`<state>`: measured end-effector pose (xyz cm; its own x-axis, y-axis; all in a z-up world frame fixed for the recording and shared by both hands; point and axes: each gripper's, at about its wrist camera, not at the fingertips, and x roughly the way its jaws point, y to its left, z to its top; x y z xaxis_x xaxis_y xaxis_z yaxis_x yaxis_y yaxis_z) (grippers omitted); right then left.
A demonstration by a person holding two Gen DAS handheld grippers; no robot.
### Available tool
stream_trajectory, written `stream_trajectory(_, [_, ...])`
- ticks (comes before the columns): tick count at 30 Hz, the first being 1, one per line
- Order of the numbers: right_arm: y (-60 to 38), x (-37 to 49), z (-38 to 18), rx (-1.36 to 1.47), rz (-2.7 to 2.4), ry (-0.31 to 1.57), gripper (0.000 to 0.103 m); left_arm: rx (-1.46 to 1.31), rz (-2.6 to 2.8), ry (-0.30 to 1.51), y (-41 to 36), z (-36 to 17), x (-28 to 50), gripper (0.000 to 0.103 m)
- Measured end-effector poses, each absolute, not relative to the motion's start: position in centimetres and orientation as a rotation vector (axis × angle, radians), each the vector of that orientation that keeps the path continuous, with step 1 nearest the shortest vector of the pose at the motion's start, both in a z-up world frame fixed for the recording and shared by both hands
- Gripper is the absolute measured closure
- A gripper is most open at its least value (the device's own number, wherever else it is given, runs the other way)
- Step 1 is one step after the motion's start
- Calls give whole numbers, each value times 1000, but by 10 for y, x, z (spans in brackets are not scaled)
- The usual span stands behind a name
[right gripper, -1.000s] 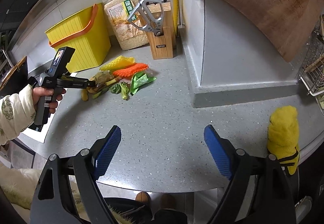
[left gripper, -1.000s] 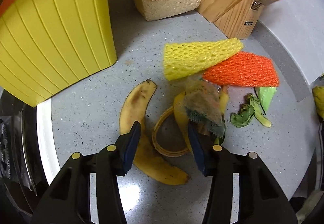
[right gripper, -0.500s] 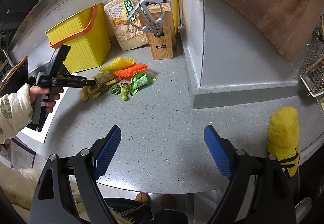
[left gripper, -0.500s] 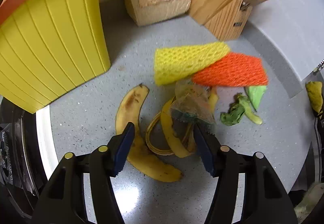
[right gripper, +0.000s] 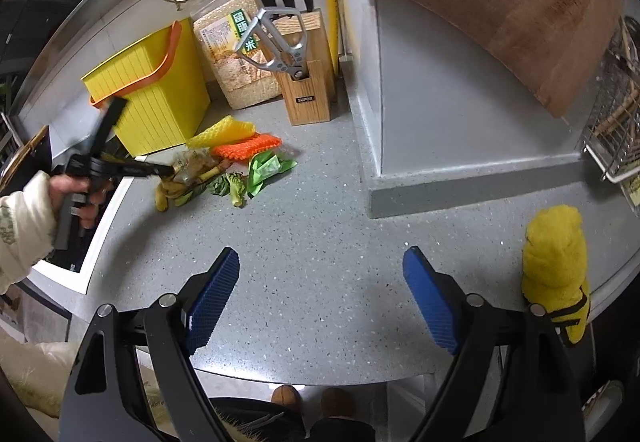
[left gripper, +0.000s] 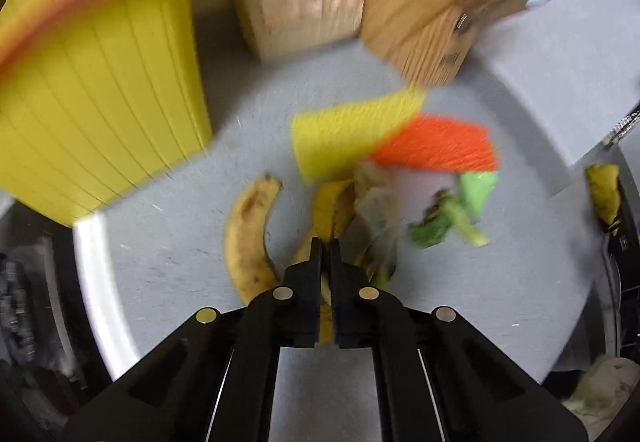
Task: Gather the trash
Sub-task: 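Lift the banana peel with the left tool toward the yellow bucket, then carry the banana peel in the left tool while the right tool grasps the clear plastic bag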
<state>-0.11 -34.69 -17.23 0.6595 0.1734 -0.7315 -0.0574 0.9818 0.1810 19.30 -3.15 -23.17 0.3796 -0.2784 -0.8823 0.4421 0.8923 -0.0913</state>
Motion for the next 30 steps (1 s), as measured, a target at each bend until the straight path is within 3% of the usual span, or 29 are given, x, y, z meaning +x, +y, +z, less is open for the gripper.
stream_trajectory(4, [-343,5,-178,154,147,853,22,99,-405,928,-6,-165,157,98])
stream_trajectory(9, [-324,20,-183,109,217,864,22,45,-354,828,18,-123,124,98])
stream_trajectory(18, [-267,66,-208,7,360,909,22,-33,-256,808,48,-120,87,98])
stream_trajectory(20, [-254,84,-218,8,401,929,26,-44,-243,807,58,-117,77,98])
stream_trajectory(22, [-241,99,-225,-6,424,964,37,-52,-223,805,65,-117,71,98])
stream_trajectory(30, [-169,104,-229,-42,758,1046,37,-89,-169,795,88,-114,51,98])
